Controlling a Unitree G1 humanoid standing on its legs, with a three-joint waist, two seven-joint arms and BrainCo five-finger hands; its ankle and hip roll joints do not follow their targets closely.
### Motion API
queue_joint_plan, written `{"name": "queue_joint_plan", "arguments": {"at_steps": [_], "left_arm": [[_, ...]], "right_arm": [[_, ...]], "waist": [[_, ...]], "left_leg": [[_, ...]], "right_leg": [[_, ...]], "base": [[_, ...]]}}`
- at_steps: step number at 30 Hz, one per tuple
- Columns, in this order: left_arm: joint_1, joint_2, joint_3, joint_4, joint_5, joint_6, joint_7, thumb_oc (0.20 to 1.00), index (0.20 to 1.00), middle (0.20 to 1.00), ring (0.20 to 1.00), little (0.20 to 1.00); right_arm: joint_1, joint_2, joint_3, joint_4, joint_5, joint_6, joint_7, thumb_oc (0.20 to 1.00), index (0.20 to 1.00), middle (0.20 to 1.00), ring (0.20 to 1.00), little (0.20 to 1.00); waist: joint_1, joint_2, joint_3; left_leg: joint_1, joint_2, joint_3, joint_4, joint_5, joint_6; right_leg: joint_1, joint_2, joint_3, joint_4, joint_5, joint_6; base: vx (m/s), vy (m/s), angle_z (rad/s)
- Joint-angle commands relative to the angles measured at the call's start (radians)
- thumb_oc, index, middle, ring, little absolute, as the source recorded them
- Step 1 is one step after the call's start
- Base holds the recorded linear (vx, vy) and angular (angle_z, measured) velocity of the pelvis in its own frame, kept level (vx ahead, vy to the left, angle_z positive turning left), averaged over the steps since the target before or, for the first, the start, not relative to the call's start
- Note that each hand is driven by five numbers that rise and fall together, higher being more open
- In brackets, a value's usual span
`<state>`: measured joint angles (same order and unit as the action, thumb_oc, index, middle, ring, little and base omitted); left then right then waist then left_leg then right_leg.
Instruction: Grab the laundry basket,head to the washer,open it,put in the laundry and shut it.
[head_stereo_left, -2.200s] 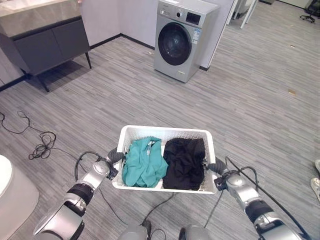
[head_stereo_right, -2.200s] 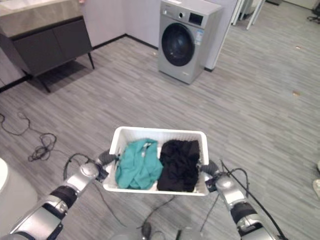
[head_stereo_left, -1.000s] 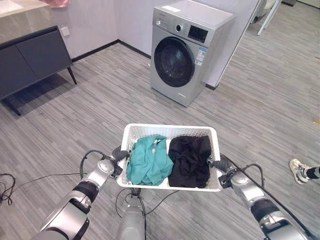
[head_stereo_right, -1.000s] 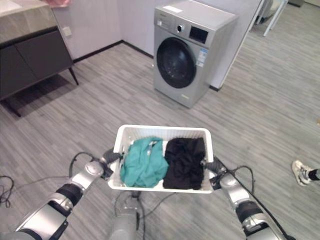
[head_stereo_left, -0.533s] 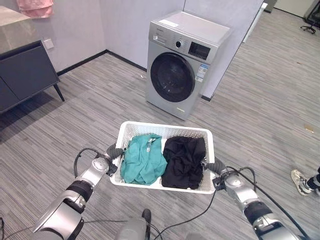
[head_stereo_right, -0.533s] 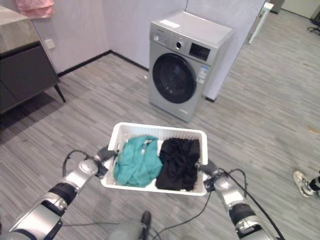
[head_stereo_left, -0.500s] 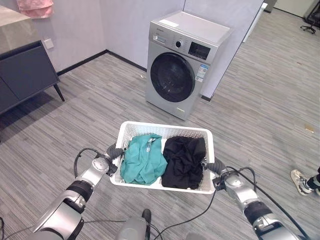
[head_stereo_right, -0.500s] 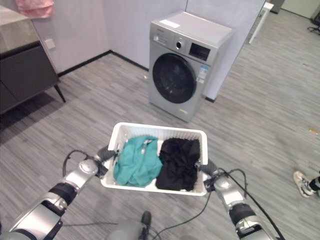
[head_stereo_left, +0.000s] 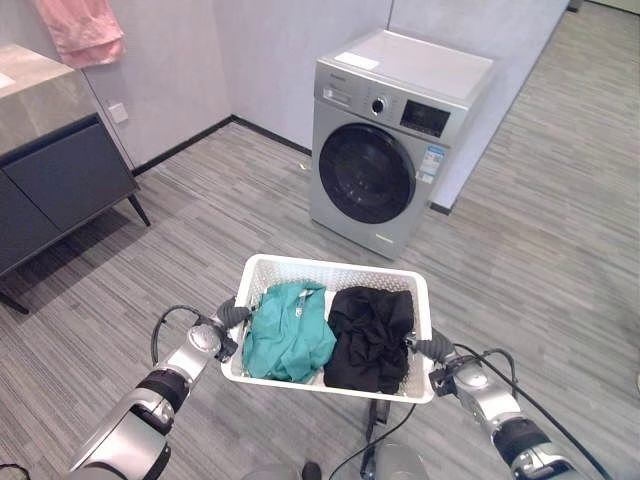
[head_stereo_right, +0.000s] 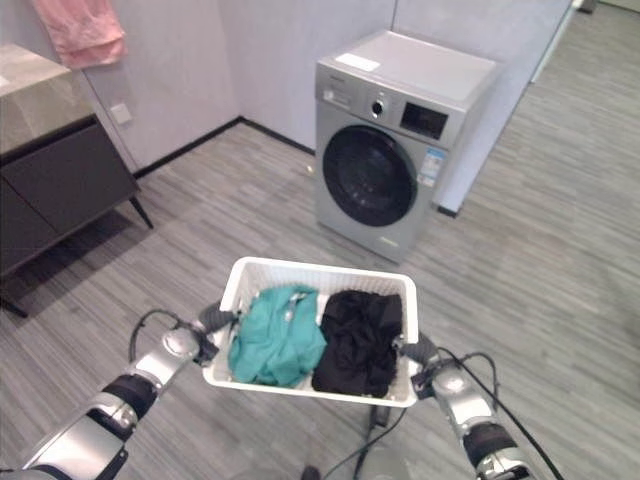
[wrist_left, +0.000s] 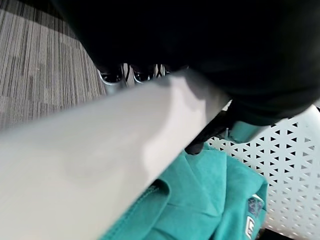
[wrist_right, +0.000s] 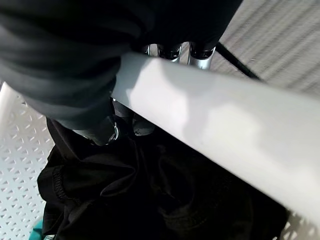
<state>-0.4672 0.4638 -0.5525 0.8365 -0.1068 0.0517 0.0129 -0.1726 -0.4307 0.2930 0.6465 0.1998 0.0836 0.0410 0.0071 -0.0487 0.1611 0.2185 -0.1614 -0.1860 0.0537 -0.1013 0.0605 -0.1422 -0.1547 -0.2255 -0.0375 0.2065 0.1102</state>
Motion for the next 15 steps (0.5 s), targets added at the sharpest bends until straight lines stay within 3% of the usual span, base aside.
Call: {"name": "queue_joint_plan", "arguments": {"at_steps": [1, 2, 3, 4, 5, 7, 9, 12, 15], "left_arm": [[-0.075, 0.023, 0.034, -0.044, 0.02, -0.084, 0.016, 0.2, 0.2, 0.2, 0.2, 0.2], [-0.075, 0.023, 0.034, -0.044, 0.02, -0.084, 0.016, 0.2, 0.2, 0.2, 0.2, 0.2], [-0.076, 0.026, 0.037, -0.046, 0.015, -0.082, 0.016, 0.2, 0.2, 0.2, 0.2, 0.2], [-0.081, 0.039, 0.04, -0.059, 0.004, -0.074, 0.015, 0.2, 0.2, 0.2, 0.2, 0.2], [-0.081, 0.039, 0.04, -0.06, 0.004, -0.074, 0.015, 0.2, 0.2, 0.2, 0.2, 0.2], [-0.09, 0.051, 0.049, -0.074, -0.008, -0.07, 0.02, 0.2, 0.2, 0.2, 0.2, 0.2], [-0.099, 0.061, 0.052, -0.09, -0.026, -0.069, 0.024, 0.2, 0.2, 0.2, 0.2, 0.2], [-0.124, 0.059, 0.041, -0.1, -0.04, -0.059, 0.026, 0.2, 0.2, 0.2, 0.2, 0.2], [-0.145, 0.058, 0.034, -0.087, -0.043, -0.065, 0.031, 0.2, 0.2, 0.2, 0.2, 0.2]], "right_arm": [[-0.075, -0.086, -0.052, -0.037, 0.006, -0.079, -0.008, 0.2, 0.2, 0.2, 0.2, 0.2], [-0.075, -0.086, -0.052, -0.037, 0.006, -0.079, -0.008, 0.2, 0.2, 0.2, 0.2, 0.2], [-0.077, -0.089, -0.051, -0.039, 0.009, -0.081, -0.011, 0.2, 0.2, 0.2, 0.2, 0.2], [-0.078, -0.097, -0.052, -0.054, 0.02, -0.082, -0.015, 0.2, 0.2, 0.2, 0.2, 0.2], [-0.078, -0.096, -0.053, -0.054, 0.02, -0.081, -0.015, 0.2, 0.2, 0.2, 0.2, 0.2], [-0.078, -0.108, -0.052, -0.071, 0.023, -0.084, -0.019, 0.2, 0.2, 0.2, 0.2, 0.2], [-0.086, -0.116, -0.047, -0.066, 0.028, -0.084, -0.027, 0.2, 0.2, 0.2, 0.2, 0.2], [-0.098, -0.119, -0.044, -0.066, 0.036, -0.079, -0.036, 0.2, 0.2, 0.2, 0.2, 0.2], [-0.102, -0.12, -0.043, -0.071, 0.03, -0.082, -0.035, 0.2, 0.2, 0.2, 0.2, 0.2]], "waist": [[0.006, -0.003, -0.074], [0.005, -0.001, -0.074], [0.007, -0.003, -0.078], [0.017, -0.021, -0.07], [0.015, -0.02, -0.07], [0.034, -0.036, -0.051], [0.048, -0.048, -0.031], [0.069, -0.067, -0.013], [0.08, -0.064, -0.014]], "left_leg": [[0.005, 0.262, 0.069, 0.166, -0.038, -0.117], [0.005, 0.264, 0.068, 0.166, -0.039, -0.118], [-0.013, 0.287, 0.066, 0.224, 0.014, -0.13], [-0.091, 0.307, 0.06, 0.391, 0.093, -0.125], [-0.097, 0.308, 0.057, 0.4, 0.089, -0.125], [-0.179, 0.303, 0.039, 0.564, 0.149, -0.104], [-0.239, 0.324, 0.051, 0.642, 0.185, -0.083], [-0.339, 0.357, 0.091, 0.599, 0.157, -0.065], [-0.367, 0.367, 0.101, 0.384, 0.124, -0.086]], "right_leg": [[0.025, 0.001, 0.015, 0.104, -0.101, 0.053], [0.025, 0.002, 0.013, 0.105, -0.102, 0.052], [0.043, 0.021, 0.002, 0.115, -0.127, 0.036], [0.087, 0.049, -0.004, 0.118, -0.162, 0.0], [0.086, 0.05, -0.006, 0.118, -0.162, 0.0], [0.122, 0.077, 0.002, 0.117, -0.188, -0.035], [0.144, 0.1, 0.007, 0.126, -0.219, -0.061], [0.181, 0.111, 0.005, 0.118, -0.25, -0.071], [0.201, 0.114, 0.014, 0.118, -0.276, -0.058]], "base": [[0.34, -0.273, 0.72], [0.32, -0.281, 0.45], [0.26, -0.305, 0.24], [0.25, -0.3, 0.14], [0.21, -0.291, 0.04], [0.12, -0.216, -0.02], [0.12, -0.228, -0.23], [0.14, -0.126, -0.08], [0.2, 0.054, -0.14]]}}
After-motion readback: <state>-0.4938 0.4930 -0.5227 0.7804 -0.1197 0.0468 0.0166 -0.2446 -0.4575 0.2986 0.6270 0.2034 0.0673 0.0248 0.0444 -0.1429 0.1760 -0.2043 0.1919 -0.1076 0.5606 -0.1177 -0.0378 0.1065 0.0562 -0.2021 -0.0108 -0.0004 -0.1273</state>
